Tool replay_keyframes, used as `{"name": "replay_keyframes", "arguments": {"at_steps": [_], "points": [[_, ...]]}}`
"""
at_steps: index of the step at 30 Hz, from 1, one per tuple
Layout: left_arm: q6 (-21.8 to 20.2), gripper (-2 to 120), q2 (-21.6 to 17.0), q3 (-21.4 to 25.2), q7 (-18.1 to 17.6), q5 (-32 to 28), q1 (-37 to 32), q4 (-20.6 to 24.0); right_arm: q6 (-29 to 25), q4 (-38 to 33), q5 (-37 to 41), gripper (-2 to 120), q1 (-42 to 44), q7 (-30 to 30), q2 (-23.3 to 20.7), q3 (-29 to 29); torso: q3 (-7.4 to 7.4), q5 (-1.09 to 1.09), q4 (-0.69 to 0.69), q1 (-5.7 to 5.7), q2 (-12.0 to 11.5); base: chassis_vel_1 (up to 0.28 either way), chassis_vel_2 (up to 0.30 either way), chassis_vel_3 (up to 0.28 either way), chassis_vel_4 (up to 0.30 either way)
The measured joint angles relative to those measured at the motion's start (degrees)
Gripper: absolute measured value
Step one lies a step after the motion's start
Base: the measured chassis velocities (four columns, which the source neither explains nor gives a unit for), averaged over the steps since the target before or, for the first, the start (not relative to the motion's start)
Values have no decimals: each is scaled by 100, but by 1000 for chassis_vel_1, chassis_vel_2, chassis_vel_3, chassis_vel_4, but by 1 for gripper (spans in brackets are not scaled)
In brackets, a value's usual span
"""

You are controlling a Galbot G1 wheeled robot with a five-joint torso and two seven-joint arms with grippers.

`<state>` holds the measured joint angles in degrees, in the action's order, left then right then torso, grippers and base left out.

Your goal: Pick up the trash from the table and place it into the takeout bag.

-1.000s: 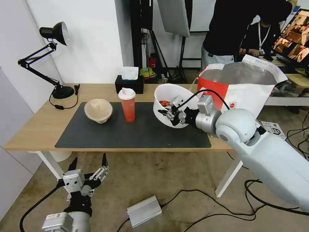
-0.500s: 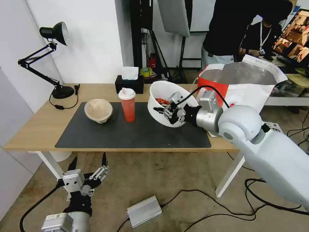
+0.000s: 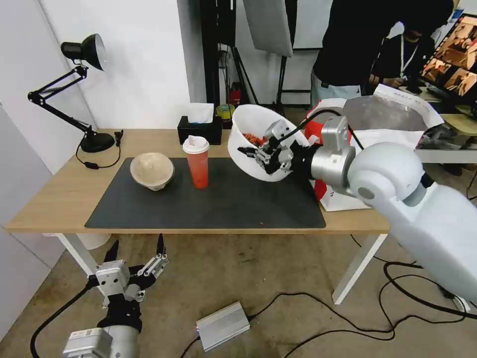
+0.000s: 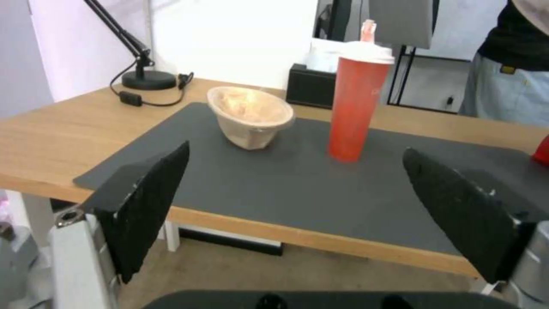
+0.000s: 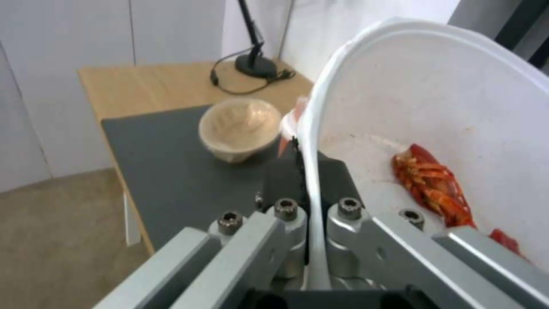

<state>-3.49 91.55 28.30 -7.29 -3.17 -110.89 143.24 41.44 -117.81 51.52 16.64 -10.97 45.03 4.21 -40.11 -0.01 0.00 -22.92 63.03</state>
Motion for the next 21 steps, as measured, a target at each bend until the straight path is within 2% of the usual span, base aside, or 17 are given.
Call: {"name": "replay_keyframes", "arguments": {"at_steps": [21], "points": [[68,100,0,-56,-37,27,1,0,0,366,492,0,-838,189,-197,-74,0,1,0,0,0,0,0,0,0]]}}
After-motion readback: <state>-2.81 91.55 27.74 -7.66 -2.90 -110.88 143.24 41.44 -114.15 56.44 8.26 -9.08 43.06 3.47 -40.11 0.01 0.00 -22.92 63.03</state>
